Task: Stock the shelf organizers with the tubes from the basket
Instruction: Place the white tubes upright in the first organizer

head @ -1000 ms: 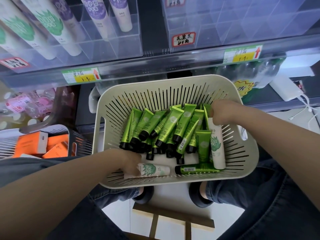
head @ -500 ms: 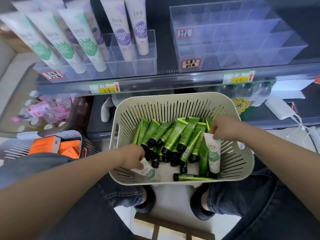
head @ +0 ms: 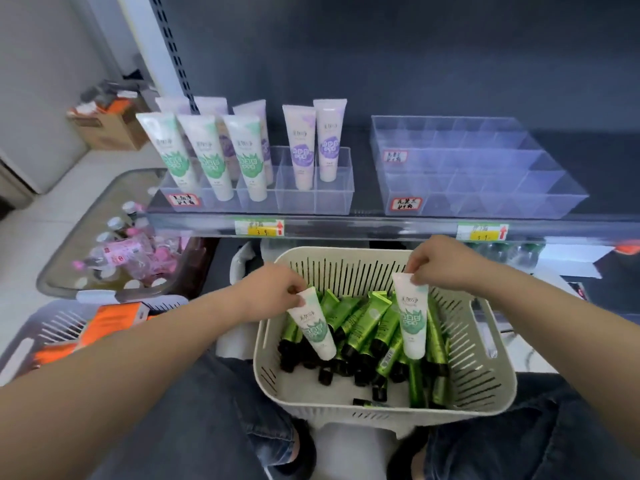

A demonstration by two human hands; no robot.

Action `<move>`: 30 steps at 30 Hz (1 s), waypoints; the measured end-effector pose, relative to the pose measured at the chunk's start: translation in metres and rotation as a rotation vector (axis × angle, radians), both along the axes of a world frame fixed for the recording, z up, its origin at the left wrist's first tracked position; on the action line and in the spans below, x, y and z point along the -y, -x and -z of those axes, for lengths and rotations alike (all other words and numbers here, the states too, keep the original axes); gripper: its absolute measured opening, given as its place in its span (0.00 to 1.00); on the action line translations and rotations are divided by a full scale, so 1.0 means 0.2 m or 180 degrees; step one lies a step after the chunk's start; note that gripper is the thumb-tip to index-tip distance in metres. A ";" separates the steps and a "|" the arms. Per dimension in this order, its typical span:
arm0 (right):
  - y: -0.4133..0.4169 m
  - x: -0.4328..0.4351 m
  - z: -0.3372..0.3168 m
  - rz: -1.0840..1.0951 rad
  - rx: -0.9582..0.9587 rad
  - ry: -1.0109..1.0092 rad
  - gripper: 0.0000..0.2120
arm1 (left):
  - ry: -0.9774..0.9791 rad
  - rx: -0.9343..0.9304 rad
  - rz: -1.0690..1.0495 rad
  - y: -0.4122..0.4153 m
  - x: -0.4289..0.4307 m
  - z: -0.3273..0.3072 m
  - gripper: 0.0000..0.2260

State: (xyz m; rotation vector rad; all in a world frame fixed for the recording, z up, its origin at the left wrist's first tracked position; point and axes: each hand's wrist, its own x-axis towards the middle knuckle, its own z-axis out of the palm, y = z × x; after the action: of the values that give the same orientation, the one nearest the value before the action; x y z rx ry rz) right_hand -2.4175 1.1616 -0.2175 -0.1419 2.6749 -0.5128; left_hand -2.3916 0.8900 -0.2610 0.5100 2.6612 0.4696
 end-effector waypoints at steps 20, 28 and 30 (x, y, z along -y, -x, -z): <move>0.39 0.39 -0.71 -0.0043 -0.1572 0.1181 0.10 | -0.0431 -0.2261 -0.0362 0.37 0.15 -0.84 0.07; 0.54 0.45 -0.71 0.0117 -0.2088 0.1227 0.11 | -0.0157 -0.2412 -0.0474 0.52 0.12 -0.88 0.09; 0.56 0.46 -0.66 0.0091 -0.2065 0.1079 0.11 | -0.0006 -0.2341 -0.0418 0.55 0.11 -0.83 0.09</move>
State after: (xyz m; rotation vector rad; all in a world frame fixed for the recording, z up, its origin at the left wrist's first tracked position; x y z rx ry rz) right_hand -2.5304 1.0697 -0.0853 -0.4321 3.1816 -1.0847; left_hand -2.5022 0.8676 -0.0952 0.5972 3.4135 0.3677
